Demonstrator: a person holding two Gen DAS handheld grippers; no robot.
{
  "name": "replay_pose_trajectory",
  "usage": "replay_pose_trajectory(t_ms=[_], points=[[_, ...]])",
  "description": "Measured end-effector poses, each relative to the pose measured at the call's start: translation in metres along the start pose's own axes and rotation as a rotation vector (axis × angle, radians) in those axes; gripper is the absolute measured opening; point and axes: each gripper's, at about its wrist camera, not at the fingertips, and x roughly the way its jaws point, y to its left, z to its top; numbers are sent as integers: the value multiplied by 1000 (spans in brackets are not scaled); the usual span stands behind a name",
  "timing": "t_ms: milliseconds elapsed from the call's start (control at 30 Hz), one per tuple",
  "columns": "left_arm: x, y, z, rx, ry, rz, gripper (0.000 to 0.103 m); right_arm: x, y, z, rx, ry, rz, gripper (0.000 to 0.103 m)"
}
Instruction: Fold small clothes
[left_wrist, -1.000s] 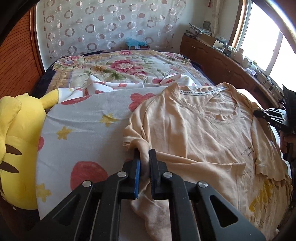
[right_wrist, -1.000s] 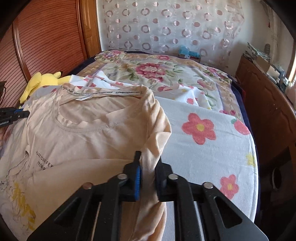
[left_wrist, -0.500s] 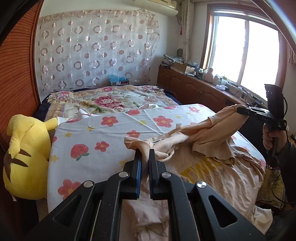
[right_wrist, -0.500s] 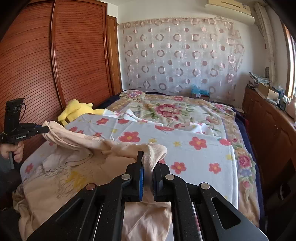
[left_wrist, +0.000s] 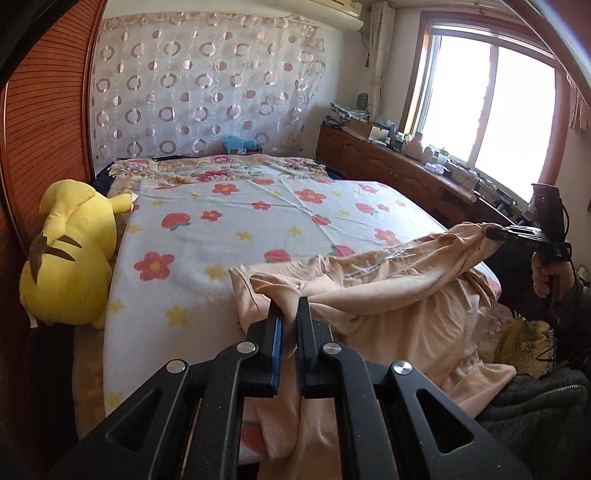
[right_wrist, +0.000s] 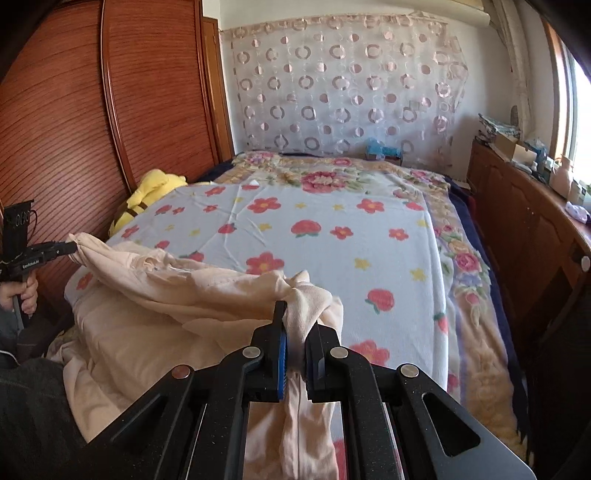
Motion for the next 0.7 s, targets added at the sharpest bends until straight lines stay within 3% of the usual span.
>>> replay_pose_trajectory(t_ms=[167, 333, 467, 567, 633, 700], points=[[6, 0, -20, -4, 64, 30, 8, 3, 6, -20, -2, 92, -3, 7], [6, 3, -15, -3, 53, 59, 24, 15, -5, -25, 37, 147, -18, 11], [3, 5, -8, 22, 42, 77, 36, 5, -8, -12, 28, 143, -25, 13], [5, 11, -1, 26, 34, 100, 40, -1, -9, -2, 21, 112, -58, 20], [8, 15, 3, 24, 26, 127, 64, -9, -11, 3, 19, 85, -74, 26], [14, 19, 6, 26, 23, 141, 76, -13, -13, 6, 17, 68, -78, 31]])
